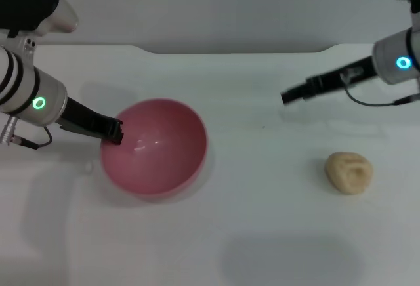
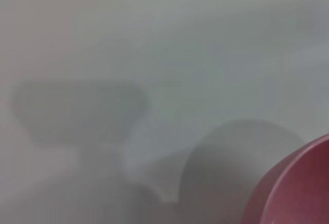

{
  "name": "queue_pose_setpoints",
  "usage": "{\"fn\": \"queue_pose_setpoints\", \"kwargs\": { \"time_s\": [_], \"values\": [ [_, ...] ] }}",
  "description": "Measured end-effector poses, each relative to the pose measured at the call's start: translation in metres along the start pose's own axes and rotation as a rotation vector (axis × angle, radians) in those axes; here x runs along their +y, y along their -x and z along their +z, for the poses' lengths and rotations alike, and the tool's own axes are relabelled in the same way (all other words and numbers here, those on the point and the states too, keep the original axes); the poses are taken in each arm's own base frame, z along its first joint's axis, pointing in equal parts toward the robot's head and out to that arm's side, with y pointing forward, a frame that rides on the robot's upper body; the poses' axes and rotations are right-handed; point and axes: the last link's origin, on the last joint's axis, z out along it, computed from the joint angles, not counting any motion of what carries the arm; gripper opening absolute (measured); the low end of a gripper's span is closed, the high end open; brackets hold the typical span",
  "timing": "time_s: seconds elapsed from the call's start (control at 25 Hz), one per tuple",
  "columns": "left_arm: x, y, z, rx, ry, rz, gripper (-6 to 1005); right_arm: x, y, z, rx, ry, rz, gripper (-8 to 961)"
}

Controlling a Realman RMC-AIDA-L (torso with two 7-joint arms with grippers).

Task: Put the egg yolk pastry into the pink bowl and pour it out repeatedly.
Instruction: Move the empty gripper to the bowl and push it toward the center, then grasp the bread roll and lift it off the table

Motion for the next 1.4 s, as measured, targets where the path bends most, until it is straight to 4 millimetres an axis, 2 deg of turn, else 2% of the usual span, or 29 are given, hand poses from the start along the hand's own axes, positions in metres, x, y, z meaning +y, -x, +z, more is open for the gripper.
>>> {"fn": "queue_pose_setpoints", "kwargs": {
  "time_s": [0.24, 0.4, 0.56, 0.8, 1.2, 1.4],
  "values": [
    [-0.002, -0.006, -0.001, 0.036, -0.016, 0.004, -1, -0.001, -0.006, -0.042, 0.190, 0.003, -0.078, 536],
    [-0.002, -0.008, -0.002, 0.051, -0.022, 0.009, -1, -0.002, -0.017, -0.055, 0.299, -0.009, -0.086, 536],
    [0.000, -0.014, -0.006, 0.075, -0.026, 0.022, -2, -0.004, -0.032, -0.050, 0.402, -0.072, -0.108, 536],
    [0.003, -0.023, -0.013, 0.112, -0.031, 0.039, -2, 0.004, -0.044, -0.036, 0.411, -0.100, -0.148, 535],
    [0.006, -0.027, -0.015, 0.119, -0.030, 0.047, -1, 0.015, -0.046, -0.005, 0.420, -0.185, -0.255, 534],
    [0.006, -0.027, -0.015, 0.120, -0.030, 0.047, -1, 0.014, -0.044, 0.001, 0.400, -0.231, -0.263, 514]
  ]
}}
